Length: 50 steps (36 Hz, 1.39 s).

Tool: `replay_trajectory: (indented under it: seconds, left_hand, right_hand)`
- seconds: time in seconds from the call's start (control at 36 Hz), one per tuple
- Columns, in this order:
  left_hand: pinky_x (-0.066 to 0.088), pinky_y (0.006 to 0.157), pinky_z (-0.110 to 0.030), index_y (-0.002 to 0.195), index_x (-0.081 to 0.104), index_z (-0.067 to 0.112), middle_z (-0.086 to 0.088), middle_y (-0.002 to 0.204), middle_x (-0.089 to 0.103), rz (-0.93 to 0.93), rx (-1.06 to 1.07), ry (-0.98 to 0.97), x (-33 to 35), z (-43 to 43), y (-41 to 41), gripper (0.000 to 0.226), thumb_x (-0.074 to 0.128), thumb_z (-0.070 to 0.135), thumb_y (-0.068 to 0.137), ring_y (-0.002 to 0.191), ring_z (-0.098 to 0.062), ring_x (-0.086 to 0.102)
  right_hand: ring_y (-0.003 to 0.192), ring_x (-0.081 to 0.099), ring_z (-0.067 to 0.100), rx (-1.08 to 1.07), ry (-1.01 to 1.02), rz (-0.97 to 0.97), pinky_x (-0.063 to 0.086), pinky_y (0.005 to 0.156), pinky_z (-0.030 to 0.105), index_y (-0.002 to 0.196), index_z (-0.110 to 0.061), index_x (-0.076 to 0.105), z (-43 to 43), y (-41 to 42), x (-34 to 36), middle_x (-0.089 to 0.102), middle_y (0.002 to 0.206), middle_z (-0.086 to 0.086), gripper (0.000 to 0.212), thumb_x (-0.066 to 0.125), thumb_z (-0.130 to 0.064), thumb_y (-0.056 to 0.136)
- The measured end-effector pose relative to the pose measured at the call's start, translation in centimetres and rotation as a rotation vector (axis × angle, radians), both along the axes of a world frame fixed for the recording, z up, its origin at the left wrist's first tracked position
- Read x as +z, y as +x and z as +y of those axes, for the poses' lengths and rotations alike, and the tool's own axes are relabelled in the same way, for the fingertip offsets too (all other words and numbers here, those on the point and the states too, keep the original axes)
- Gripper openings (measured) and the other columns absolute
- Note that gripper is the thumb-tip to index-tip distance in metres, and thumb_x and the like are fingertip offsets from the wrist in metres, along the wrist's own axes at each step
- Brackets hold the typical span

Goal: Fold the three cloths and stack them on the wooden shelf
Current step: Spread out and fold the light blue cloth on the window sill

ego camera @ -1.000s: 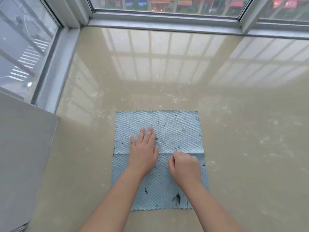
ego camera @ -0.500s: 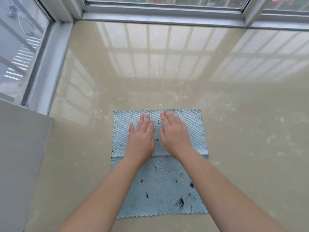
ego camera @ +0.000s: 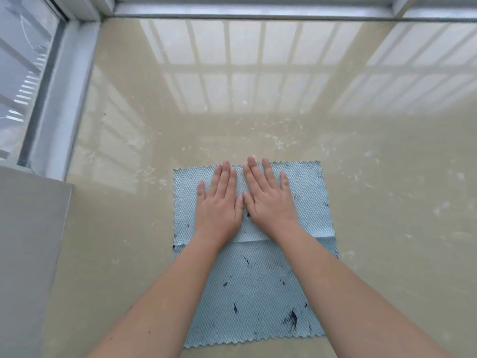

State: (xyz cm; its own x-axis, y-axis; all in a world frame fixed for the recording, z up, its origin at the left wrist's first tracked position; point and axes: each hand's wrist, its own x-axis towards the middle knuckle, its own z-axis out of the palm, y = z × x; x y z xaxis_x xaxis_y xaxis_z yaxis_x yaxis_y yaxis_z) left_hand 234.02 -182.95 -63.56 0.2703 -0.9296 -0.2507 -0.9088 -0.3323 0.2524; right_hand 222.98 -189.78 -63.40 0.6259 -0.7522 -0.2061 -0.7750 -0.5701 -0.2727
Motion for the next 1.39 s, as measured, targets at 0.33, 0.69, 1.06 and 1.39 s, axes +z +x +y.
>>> replay_trajectory:
  seconds: [0.33,0.69,1.06,1.39]
  left_hand:
    - [-0.011,0.113,-0.039,0.138,-0.022,0.021,0.009,0.146,-0.030,-0.040,0.147,0.032,0.2,2.2,3.9,0.070,-0.013,0.051,0.076,0.133,-0.002,-0.028]
    - [0.039,0.097,-0.054,0.121,0.059,-0.001,-0.019,0.134,0.052,-0.132,0.103,-0.322,0.7,1.9,3.2,0.047,0.035,0.022,0.087,0.123,-0.033,0.052]
    - [0.044,0.069,-0.033,0.075,0.069,0.006,-0.006,0.085,0.065,-0.019,0.202,-0.527,0.4,0.1,3.4,0.025,0.052,0.024,0.081,0.075,-0.029,0.061]
    - [0.046,0.066,-0.034,0.072,0.065,0.005,-0.009,0.084,0.064,-0.069,0.198,-0.566,-0.2,0.1,3.1,0.024,0.048,0.019,0.081,0.074,-0.029,0.060]
  right_hand:
    - [0.133,-0.027,0.005,-0.196,0.034,0.118,-0.011,0.113,0.041,0.137,-0.027,-0.022,-2.4,-5.9,0.4,-0.031,0.143,-0.017,0.067,-0.014,-0.050,0.075]
    - [0.136,-0.027,0.014,-0.132,0.054,0.026,-0.017,0.107,0.042,0.139,-0.018,-0.019,-0.1,-3.1,2.3,-0.028,0.146,-0.008,0.066,-0.009,-0.046,0.080]
    - [0.134,-0.032,0.016,-0.006,0.077,0.058,-0.020,0.107,0.041,0.138,-0.020,-0.022,1.7,-0.8,0.7,-0.032,0.145,-0.006,0.067,-0.014,-0.048,0.078]
    - [0.136,-0.032,0.016,-0.002,0.071,0.062,-0.022,0.107,0.040,0.139,-0.022,-0.023,1.7,-0.9,0.5,-0.034,0.146,-0.006,0.065,-0.014,-0.048,0.080]
